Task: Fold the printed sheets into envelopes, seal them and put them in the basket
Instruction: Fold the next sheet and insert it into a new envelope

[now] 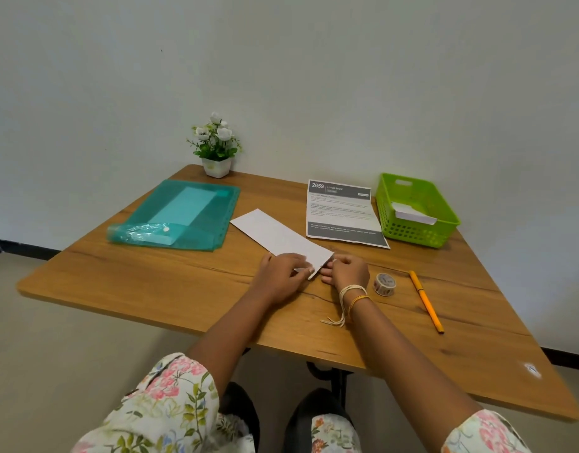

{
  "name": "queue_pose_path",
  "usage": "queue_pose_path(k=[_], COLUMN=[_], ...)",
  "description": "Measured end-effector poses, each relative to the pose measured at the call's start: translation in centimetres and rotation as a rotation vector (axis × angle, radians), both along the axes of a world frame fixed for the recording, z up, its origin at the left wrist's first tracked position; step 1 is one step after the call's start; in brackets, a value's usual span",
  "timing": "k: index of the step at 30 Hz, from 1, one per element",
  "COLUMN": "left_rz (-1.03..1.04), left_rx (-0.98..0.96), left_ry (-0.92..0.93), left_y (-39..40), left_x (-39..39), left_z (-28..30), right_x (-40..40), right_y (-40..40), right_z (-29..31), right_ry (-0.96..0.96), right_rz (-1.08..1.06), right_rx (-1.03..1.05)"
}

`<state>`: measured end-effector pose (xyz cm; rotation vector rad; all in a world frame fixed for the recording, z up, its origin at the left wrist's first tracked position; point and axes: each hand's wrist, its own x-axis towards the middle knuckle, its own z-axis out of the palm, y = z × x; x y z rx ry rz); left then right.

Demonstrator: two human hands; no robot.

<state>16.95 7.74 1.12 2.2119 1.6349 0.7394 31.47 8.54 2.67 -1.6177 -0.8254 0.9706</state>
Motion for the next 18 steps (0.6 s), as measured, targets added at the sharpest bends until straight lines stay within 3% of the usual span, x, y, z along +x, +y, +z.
queue_pose_path(k=[6, 12, 18], left_rz=[0.011, -0.047, -0.039], left_rx=[-0.040, -0.004, 0.000], left_ry=[0.014, 0.048, 0.065], left_y=[-0.2, -0.2, 0.0], left_x=[0.0, -0.1, -0.2], left_z=[0.2, 0.1, 0.0], right_x=[0.3, 0.6, 1.6], right_y=[0.4, 0.6, -1.1], right_z=[-1.2, -1.3, -2.4], right_ry=[-0.403, -0.954, -1.094], right_rz=[0.135, 0.242, 0.421], right_rx=[0.062, 0.110, 0.336])
